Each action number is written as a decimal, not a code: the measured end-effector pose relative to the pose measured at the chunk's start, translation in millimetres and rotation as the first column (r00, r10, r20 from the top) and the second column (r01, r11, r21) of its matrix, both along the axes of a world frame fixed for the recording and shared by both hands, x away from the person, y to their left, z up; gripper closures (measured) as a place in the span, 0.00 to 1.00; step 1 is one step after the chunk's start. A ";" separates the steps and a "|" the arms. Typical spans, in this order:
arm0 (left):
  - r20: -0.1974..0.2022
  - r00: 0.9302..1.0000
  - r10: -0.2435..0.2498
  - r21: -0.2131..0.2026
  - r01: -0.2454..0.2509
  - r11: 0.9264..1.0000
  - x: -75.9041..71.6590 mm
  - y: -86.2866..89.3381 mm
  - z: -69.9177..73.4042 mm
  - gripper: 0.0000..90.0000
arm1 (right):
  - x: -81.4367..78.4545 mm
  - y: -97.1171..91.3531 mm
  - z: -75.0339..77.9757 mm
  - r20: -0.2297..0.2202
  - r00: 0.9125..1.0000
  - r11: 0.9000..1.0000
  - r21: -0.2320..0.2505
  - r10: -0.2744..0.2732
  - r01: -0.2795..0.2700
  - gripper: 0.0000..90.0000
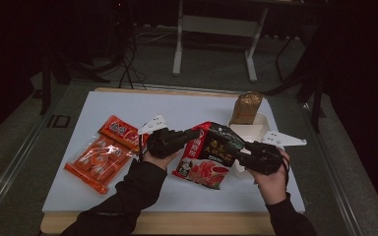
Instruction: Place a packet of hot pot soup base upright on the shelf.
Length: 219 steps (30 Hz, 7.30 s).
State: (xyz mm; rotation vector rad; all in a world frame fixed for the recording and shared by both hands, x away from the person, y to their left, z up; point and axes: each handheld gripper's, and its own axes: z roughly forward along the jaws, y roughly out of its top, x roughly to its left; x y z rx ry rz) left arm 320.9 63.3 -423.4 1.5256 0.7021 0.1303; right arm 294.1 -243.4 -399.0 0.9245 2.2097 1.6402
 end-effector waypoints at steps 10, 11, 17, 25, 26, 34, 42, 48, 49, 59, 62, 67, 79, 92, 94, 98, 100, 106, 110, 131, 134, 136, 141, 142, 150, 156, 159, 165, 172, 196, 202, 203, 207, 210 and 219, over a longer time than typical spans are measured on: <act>0.033 0.997 -0.070 0.007 0.070 0.998 -1.0 5.8 -0.8 0.92 | -3.9 -4.0 10.9 0.021 0.999 1.000 0.011 0.026 -0.026 0.86; 0.033 0.997 -0.070 0.007 0.070 0.998 -1.0 5.8 -0.8 0.91 | -3.9 -4.0 10.9 0.021 0.999 1.000 0.011 0.026 -0.026 0.86; 0.012 0.995 -0.102 0.029 0.101 0.994 -0.7 6.7 1.6 0.70 | -5.8 -4.6 19.7 0.030 0.999 0.999 -0.009 0.033 -0.033 0.86; 0.022 0.996 -0.083 0.086 0.081 0.993 -8.1 9.9 6.8 0.31 | -4.8 -12.0 28.6 0.054 0.998 1.000 0.004 0.021 -0.021 0.86; 0.022 0.996 -0.083 0.086 0.081 0.993 -8.1 9.9 6.8 0.27 | -4.8 -12.0 28.6 0.054 0.998 1.000 0.004 0.021 -0.021 0.86; -0.003 0.997 -0.083 0.131 0.083 0.988 -15.8 13.4 -2.2 0.06 | -1.5 -16.5 41.2 0.070 0.997 1.000 0.006 0.017 -0.017 0.86; 0.029 0.996 -0.080 0.160 0.074 0.984 -28.2 22.7 -8.2 0.05 | 6.8 -24.1 52.9 0.088 0.996 1.000 0.020 -0.006 0.005 0.85; 0.044 0.996 -0.074 0.178 0.065 0.982 -35.6 31.0 -19.5 0.06 | 13.6 -30.9 62.6 0.106 0.994 0.999 0.027 -0.031 0.028 0.85; 0.042 0.996 -0.074 0.177 0.066 0.982 -37.0 31.9 -21.8 0.06 | 14.9 -32.1 63.5 0.109 0.993 0.999 0.030 -0.033 0.030 0.85; 0.042 0.996 -0.080 0.205 0.070 0.976 -49.8 41.3 -36.4 0.06 | 27.0 -49.0 74.2 0.146 0.984 0.995 0.037 -0.097 0.093 0.85; 0.029 0.996 -0.087 0.206 0.079 0.975 -54.8 44.3 -42.0 0.06 | 31.8 -55.1 75.9 0.158 0.980 0.993 0.030 -0.118 0.115 0.85; 0.002 0.997 -0.078 0.190 0.076 0.979 -61.6 50.3 -50.1 0.06 | 40.7 -66.5 75.2 0.153 0.975 0.987 0.029 -0.163 0.160 0.85; -0.046 0.997 -0.070 0.203 0.078 0.976 -79.0 63.9 -78.5 0.06 | 66.9 -93.4 72.6 0.158 0.956 0.969 0.009 -0.247 0.248 0.85; -0.065 0.995 -0.078 0.198 0.089 0.976 -78.1 63.6 -85.8 0.06 | 95.4 -110.0 58.0 0.169 0.946 0.959 -0.012 -0.278 0.284 0.85; -0.065 0.994 -0.082 0.198 0.093 0.976 -78.1 63.1 -86.4 0.06 | 99.7 -112.6 53.6 0.167 0.948 0.960 -0.022 -0.271 0.278 0.85; -0.071 0.994 -0.083 0.195 0.095 0.976 -77.4 63.4 -87.7 0.06 | 105.9 -118.3 45.6 0.192 0.946 0.962 -0.027 -0.262 0.272 0.85; -0.074 0.994 -0.083 0.193 0.096 0.977 -77.1 63.5 -88.6 0.06 | 108.5 -120.2 41.2 0.210 0.949 0.970 -0.013 -0.234 0.242 0.85; -0.077 0.993 -0.085 0.191 0.099 0.977 -76.6 63.8 -89.2 0.06 | 115.6 -122.4 32.9 0.201 0.959 0.978 -0.027 -0.200 0.209 0.85; -0.077 0.993 -0.087 0.188 0.101 0.977 -76.6 64.1 -89.1 0.06 | 120.7 -121.0 24.7 0.220 0.963 0.983 -0.054 -0.157 0.173 0.85; -0.085 0.992 -0.093 0.183 0.107 0.977 -76.7 64.0 -91.4 0.06 | 128.8 -108.1 7.1 0.194 0.979 0.995 -0.074 -0.058 0.073 0.83; -0.083 0.992 -0.094 0.179 0.107 0.978 -77.5 63.4 -91.1 0.06 | 127.8 -107.5 3.0 0.188 0.980 0.995 -0.056 -0.065 0.077 0.82; -0.082 0.992 -0.095 0.181 0.108 0.978 -77.5 63.5 -91.2 0.06 | 127.9 -109.7 1.0 0.185 0.980 0.996 -0.040 -0.070 0.078 0.82; -0.083 0.992 -0.095 0.181 0.108 0.977 -77.2 63.5 -92.3 0.06 | 126.3 -113.2 -2.4 0.187 0.979 0.997 -0.018 -0.077 0.081 0.82; -0.085 0.992 -0.096 0.179 0.110 0.978 -77.3 63.6 -92.3 0.06 | 126.3 -113.8 -3.3 0.186 0.979 0.996 -0.010 -0.081 0.084 0.82; -0.081 0.992 -0.098 0.184 0.112 0.976 -78.0 63.0 -92.5 0.06 | 125.0 -119.0 -9.3 0.187 0.978 0.996 0.021 -0.089 0.086 0.81; -0.086 0.991 -0.099 0.182 0.113 0.977 -77.8 63.3 -92.8 0.06 | 124.8 -125.3 -26.7 0.137 0.984 0.993 0.006 -0.114 0.114 0.78; -0.091 0.991 -0.098 0.182 0.114 0.977 -76.9 62.9 -93.8 0.06 | 122.7 -129.3 -30.1 0.125 0.982 0.990 0.029 -0.142 0.139 0.73; -0.090 0.991 -0.098 0.186 0.113 0.976 -77.0 62.1 -93.8 0.06 | 118.6 -129.5 -24.3 0.106 0.979 0.985 0.000 -0.173 0.174 0.67; -0.086 0.991 -0.097 0.193 0.113 0.975 -76.9 62.1 -93.9 0.06 | 109.6 -125.7 -10.1 0.087 0.974 0.978 -0.011 -0.207 0.209 0.53; -0.098 0.994 -0.051 0.280 0.076 0.957 -75.1 67.4 -82.9 0.07 | 29.2 -83.9 32.8 0.207 0.966 0.988 0.007 -0.155 0.157 0.12; -0.095 0.993 -0.066 0.287 0.091 0.954 -73.8 74.8 -74.9 0.11 | 10.0 -67.6 15.9 0.163 0.982 0.995 -0.006 -0.093 0.095 0.15; -0.092 0.994 -0.061 0.287 0.085 0.954 -73.4 76.9 -73.0 0.11 | 7.2 -66.7 13.1 0.161 0.983 0.996 -0.002 -0.092 0.094 0.15; -0.071 0.997 -0.042 0.303 0.061 0.951 -71.1 88.1 -64.9 0.15 | -2.5 -63.4 4.4 0.139 0.989 0.998 0.004 -0.059 0.059 0.15; -0.061 0.998 -0.030 0.318 0.048 0.947 -69.0 98.0 -59.0 0.17 | -9.9 -61.3 -1.2 0.129 0.991 0.999 -0.013 -0.037 0.039 0.16; -0.053 0.996 0.068 0.366 -0.045 0.930 -62.2 134.8 -45.7 0.18 | -29.2 -55.9 -9.7 0.121 0.993 1.000 -0.014 -0.002 0.004 0.16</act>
